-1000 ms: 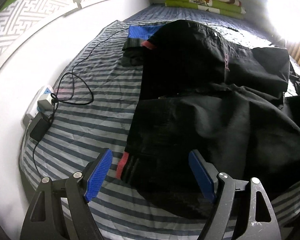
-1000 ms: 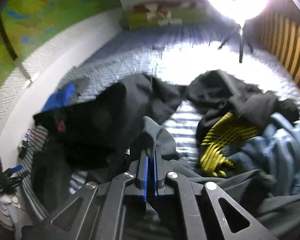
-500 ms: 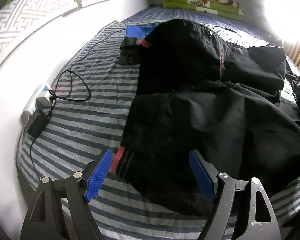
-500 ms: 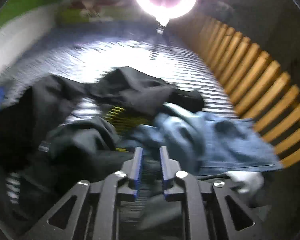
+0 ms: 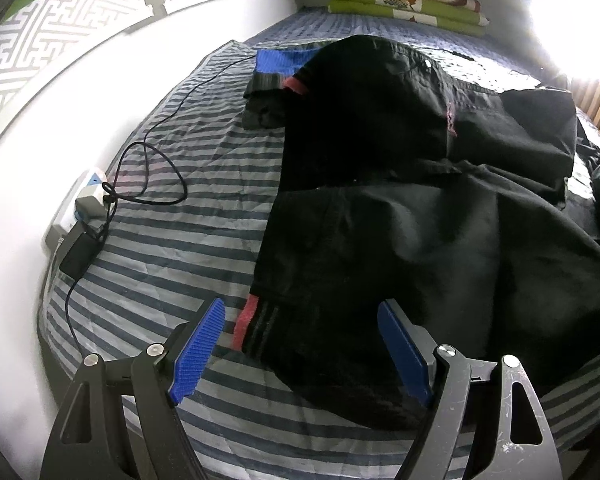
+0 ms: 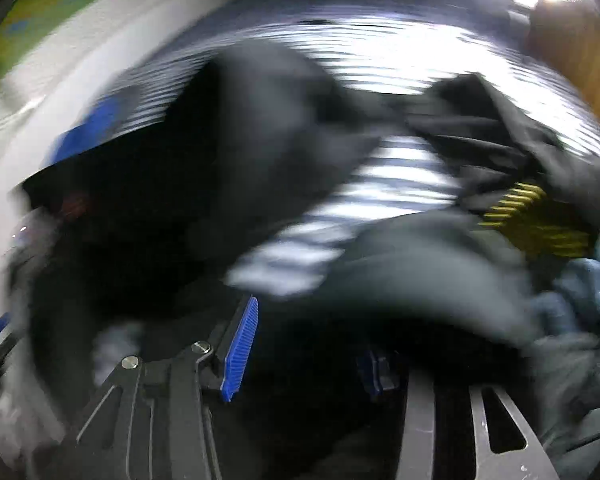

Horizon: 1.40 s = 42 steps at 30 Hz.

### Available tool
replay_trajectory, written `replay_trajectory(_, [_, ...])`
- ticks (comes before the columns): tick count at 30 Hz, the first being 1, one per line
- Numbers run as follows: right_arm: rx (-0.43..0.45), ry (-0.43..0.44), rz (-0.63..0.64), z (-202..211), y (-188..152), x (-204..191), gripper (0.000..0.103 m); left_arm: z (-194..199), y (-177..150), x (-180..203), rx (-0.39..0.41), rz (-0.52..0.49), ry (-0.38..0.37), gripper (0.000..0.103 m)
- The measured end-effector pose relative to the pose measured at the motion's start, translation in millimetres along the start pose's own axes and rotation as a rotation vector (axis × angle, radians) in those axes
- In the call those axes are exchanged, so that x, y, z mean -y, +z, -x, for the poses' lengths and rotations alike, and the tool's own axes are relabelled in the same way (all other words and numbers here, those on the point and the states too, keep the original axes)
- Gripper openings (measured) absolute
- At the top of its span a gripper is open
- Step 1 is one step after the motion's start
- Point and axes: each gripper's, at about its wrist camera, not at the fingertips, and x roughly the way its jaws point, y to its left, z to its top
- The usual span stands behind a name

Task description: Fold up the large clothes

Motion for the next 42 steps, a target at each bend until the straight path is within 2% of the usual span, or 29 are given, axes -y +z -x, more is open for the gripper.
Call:
replay_trajectory(2, [0.003, -0.084, -0.125, -8, 5, 51, 0.042, -1, 2, -2, 0.000, 0.002, 0.008, 0.082])
replay_trajectory(4, [0.017, -0.105, -0.209, -8, 4, 93, 0.032, -4, 5, -3, -0.002, 0.008, 0.013, 0.082])
replay_trajectory(6, [0.055, -0.161, -0.256, 1, 1, 132, 0.029, -7, 8, -3, -0.004, 0.011, 0.014, 0.082])
replay_trajectory(7, [0.070, -0.234, -0.267, 7, 0, 151, 0.025, -8, 10, -1, -0.005, 0.012, 0.015, 0.082])
replay_trajectory(8, [0.078, -0.270, -0.277, 10, -1, 162, 0.016, -9, 12, 1, -0.005, 0.011, 0.015, 0.082])
replay_trajectory(9, [0.081, -0.290, -0.310, 14, -2, 183, 0.013, -10, 13, 3, -0.005, 0.009, 0.013, 0.082])
replay_trajectory(11, [0.083, -0.249, -0.376, 18, -2, 211, 0.009, -11, 15, 11, -0.004, -0.002, 0.006, 0.082])
replay_trajectory(13, [0.082, -0.264, -0.412, 19, -1, 226, 0.008, -11, 18, 18, -0.004, -0.013, 0.000, 0.082])
replay_trajectory(15, [0.076, -0.253, -0.410, 18, 1, 225, 0.012, -10, 19, 23, 0.002, -0.024, -0.008, 0.082])
replay_trajectory(18, [0.064, -0.202, -0.334, 29, -1, 195, 0.025, -6, 21, 29, 0.014, -0.040, -0.014, 0.082])
replay_trajectory(20, [0.102, -0.145, -0.269, 47, -10, 166, 0.037, -5, 23, 29, 0.019, -0.039, -0.019, 0.082])
replay_trajectory(21, [0.115, -0.106, -0.217, 55, -13, 148, 0.040, -5, 23, 29, 0.021, -0.036, -0.021, 0.082])
replay_trajectory(24, [0.149, 0.029, -0.055, 73, -19, 88, 0.058, -5, 22, 24, 0.025, -0.020, -0.027, 0.082])
replay_trajectory(25, [0.155, 0.052, -0.008, 77, -21, 69, 0.066, -5, 21, 22, 0.025, -0.013, -0.028, 0.082])
replay_trajectory(26, [0.152, 0.077, 0.038, 74, -19, 53, 0.069, -5, 19, 20, 0.022, -0.007, -0.027, 0.082])
replay_trajectory(29, [0.095, 0.119, 0.099, 48, -14, 21, 0.070, -8, 12, 10, 0.008, 0.008, -0.016, 0.082])
replay_trajectory(32, [0.029, 0.073, 0.130, 15, -15, -4, 0.070, -9, 4, -3, -0.006, 0.026, -0.002, 0.082])
replay_trajectory(34, [0.037, -0.050, 0.146, 4, -15, -10, 0.069, -7, -1, -12, -0.011, 0.030, 0.014, 0.082])
replay_trajectory(35, [0.046, -0.102, 0.124, 4, -14, -2, 0.069, -5, -3, -18, -0.009, 0.034, 0.023, 0.082])
replay_trajectory(36, [0.036, -0.114, 0.087, 5, -12, 14, 0.069, -4, -4, -23, -0.006, 0.038, 0.029, 0.082])
replay_trajectory(38, [0.021, -0.172, -0.029, 10, -8, 61, 0.069, -1, -5, -34, 0.004, 0.053, 0.041, 0.082])
replay_trajectory(40, [0.017, -0.247, -0.234, 22, -10, 137, 0.067, -1, -4, -41, 0.009, 0.074, 0.036, 0.082])
replay_trajectory(41, [0.016, -0.232, -0.343, 29, -16, 174, 0.055, -2, -4, -43, 0.010, 0.086, 0.027, 0.082])
replay_trajectory(42, [0.017, -0.150, -0.433, 36, -23, 203, 0.046, -2, -4, -43, 0.011, 0.090, 0.020, 0.082])
